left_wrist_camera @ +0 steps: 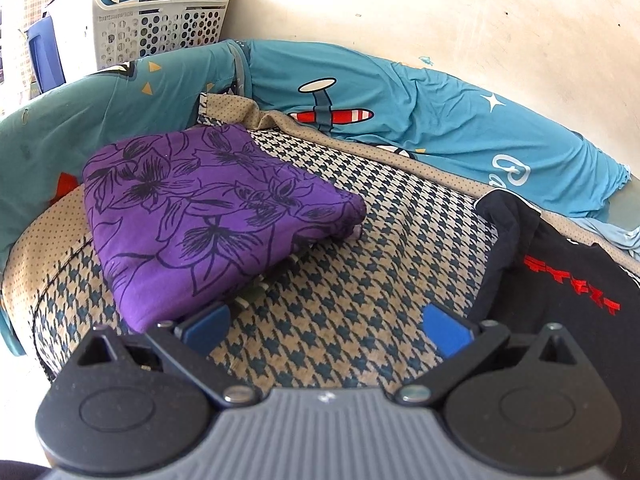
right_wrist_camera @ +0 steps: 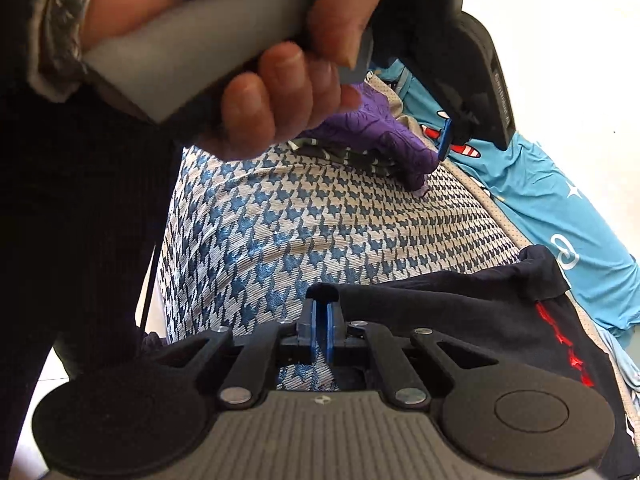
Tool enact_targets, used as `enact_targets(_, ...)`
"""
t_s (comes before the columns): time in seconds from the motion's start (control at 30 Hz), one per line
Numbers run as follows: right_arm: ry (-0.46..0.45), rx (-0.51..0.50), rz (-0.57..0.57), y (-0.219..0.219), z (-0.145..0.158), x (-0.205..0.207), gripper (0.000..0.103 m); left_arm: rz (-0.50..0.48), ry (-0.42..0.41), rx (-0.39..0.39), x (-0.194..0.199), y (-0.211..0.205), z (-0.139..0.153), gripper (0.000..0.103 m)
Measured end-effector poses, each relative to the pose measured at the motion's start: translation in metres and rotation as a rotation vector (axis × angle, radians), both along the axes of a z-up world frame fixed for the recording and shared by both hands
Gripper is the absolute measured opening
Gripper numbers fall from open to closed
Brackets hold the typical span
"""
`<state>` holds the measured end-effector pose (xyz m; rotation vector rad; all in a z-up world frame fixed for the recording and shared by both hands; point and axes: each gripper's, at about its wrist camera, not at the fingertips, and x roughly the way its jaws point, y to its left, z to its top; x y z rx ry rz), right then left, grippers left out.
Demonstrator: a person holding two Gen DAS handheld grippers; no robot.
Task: Fold clothes
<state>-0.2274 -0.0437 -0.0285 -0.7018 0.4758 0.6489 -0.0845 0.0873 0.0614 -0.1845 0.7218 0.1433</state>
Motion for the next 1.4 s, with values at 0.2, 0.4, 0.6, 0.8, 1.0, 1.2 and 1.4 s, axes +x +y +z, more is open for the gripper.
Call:
enact_targets(0.2,0.010,0.108,-0.124,-0.017,0.022,0.026,0.003,-0.008,0.003,-0.006,0.006,-0.002,0.004,0.103)
enact_targets(0.4,0.026,0.201,-0.240,-0.032,0.025,0.066,0.003,-0.046,-0.031,0.054,0.033,-0.011,0.015,0.103)
enact_targets(0.6,0.143,0.349,-0.360,-0.051,0.024,0.113,0.011,-0.043,-0.066,0.074,0.066,-0.012,0.022,0.103)
enact_targets(0.8,0.217,0.482,-0.469,-0.068,0.023,0.164,0.011,-0.023,-0.044,0.022,0.083,-0.006,0.017,0.103)
enact_targets(1.0,0.320,0.570,-0.576,-0.085,0.010,0.204,0.012,-0.041,-0.035,-0.019,0.085,-0.003,0.010,0.103)
enact_targets(1.2,0.465,0.771,-0.649,-0.111,-0.001,0.221,0.013,-0.040,0.000,-0.060,0.088,0.005,-0.001,0.103)
enact_targets(1.4,0.471,0.804,-0.630,-0.110,0.000,0.218,0.013,-0.024,0.016,-0.055,0.092,0.004,-0.009,0.103)
